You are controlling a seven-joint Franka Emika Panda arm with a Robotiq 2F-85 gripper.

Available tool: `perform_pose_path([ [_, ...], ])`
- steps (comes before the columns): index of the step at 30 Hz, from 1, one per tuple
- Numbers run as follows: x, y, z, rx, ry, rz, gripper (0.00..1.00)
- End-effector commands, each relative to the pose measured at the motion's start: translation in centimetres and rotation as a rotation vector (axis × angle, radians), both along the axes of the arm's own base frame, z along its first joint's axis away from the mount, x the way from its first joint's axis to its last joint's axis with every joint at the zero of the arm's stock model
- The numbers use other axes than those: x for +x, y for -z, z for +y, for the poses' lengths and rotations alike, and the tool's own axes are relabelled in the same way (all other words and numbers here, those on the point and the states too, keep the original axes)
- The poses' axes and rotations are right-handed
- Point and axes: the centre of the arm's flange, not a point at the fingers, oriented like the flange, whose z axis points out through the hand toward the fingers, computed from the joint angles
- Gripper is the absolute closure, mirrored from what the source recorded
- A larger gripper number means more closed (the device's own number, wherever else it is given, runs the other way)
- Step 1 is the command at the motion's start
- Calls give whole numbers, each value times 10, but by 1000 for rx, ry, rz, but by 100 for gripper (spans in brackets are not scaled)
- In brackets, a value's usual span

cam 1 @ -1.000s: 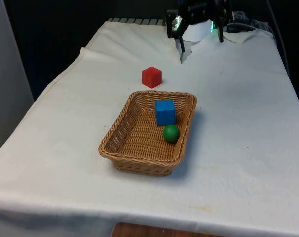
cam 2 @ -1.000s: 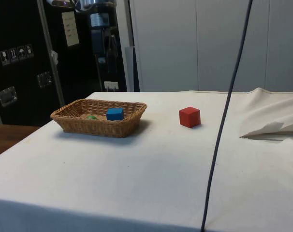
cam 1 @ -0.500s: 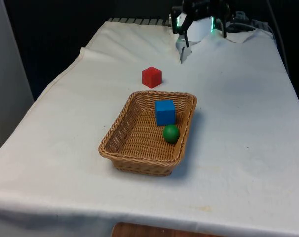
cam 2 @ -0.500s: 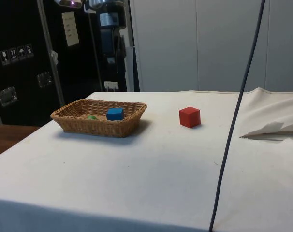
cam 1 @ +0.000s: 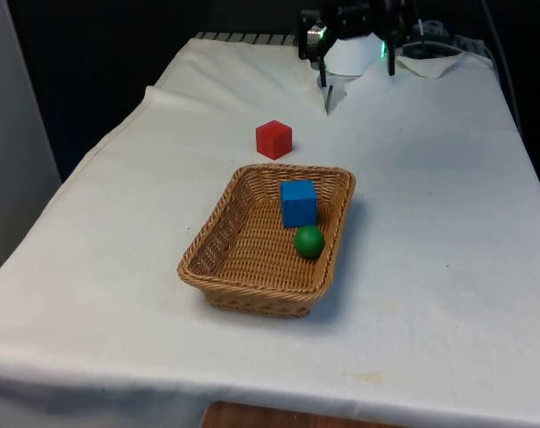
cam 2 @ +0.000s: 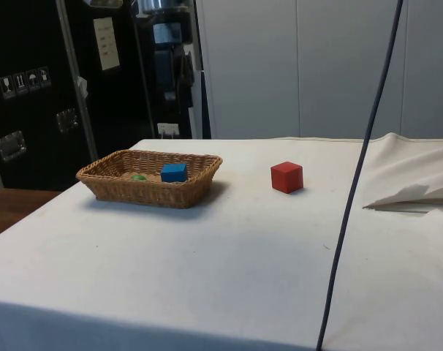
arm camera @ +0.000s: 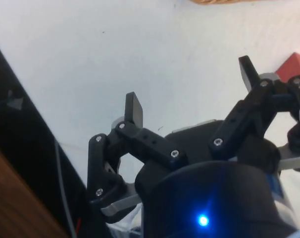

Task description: Place all non-red objects into the basket.

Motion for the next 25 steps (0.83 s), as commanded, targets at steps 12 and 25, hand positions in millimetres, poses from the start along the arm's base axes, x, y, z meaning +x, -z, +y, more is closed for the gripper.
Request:
perform_pose_path([
  [12, 1, 2, -6, -93, 50, -45, 0],
  [25, 3, 4, -7, -140, 106, -70, 0],
])
